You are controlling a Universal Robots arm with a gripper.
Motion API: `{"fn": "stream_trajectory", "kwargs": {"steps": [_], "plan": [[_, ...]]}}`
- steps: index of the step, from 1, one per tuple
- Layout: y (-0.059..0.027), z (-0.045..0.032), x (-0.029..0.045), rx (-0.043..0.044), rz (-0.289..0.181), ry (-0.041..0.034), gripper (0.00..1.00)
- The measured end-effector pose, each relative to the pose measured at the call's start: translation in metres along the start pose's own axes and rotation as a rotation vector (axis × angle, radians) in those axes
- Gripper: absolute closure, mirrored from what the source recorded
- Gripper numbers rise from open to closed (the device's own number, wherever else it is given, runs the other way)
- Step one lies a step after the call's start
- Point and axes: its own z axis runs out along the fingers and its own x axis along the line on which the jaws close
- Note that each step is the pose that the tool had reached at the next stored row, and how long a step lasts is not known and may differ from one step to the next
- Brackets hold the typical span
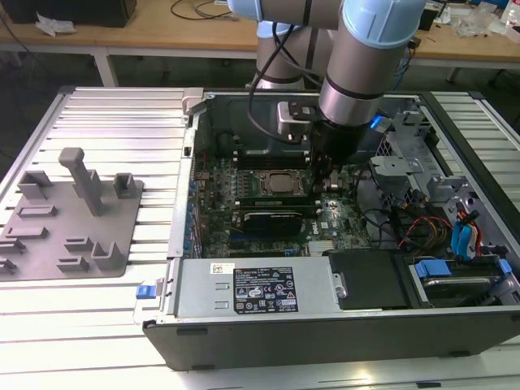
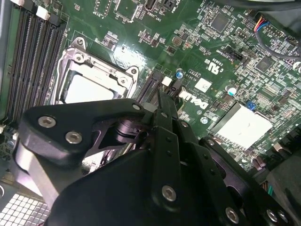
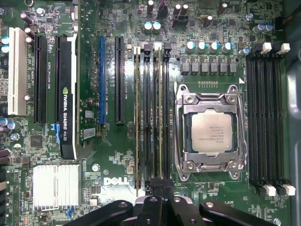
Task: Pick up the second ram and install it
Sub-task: 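Press down the second ram until it locks into place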
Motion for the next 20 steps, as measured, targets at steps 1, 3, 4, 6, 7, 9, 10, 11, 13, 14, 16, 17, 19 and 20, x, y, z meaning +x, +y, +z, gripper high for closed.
{"fn": "stream_trajectory", "kwargs": {"steps": [1,3,4,6,7,9,10,11,13,14,16,17,19,20], "plan": [[0.0,0.0002,0.0001,-0.0001,0.0,0.0002,0.92],[-0.0001,0.0019,0.0001,0.0,0.0,0.0001,0.92],[-0.0001,0.002,0.0001,-0.0001,0.0,0.0003,0.92],[-0.0001,0.0023,0.0001,0.0,0.0,-0.0001,0.92],[-0.0002,0.0032,0.0001,0.0001,0.0,-0.0001,0.92],[-0.0002,0.0036,0.0002,0.0,0.0,0.0005,0.92],[-0.0002,0.0036,0.0002,-0.0001,0.0,0.0006,0.92],[-0.0002,0.0042,0.0002,0.0001,0.0,0.0004,0.92],[-0.0003,0.0051,0.0003,0.0,0.0,0.0008,0.92],[-0.0002,0.0051,0.0003,-0.0001,0.0,0.0009,0.92],[-0.0003,0.0054,0.0002,0.0,0.0,0.0006,0.92],[-0.0003,0.0065,0.0003,0.0,0.0,0.0008,0.92],[-0.0003,0.0067,0.0004,-0.0001,0.0,0.001,0.92],[-0.0003,0.0068,0.0004,-0.0001,0.0,0.0008,0.92]]}}
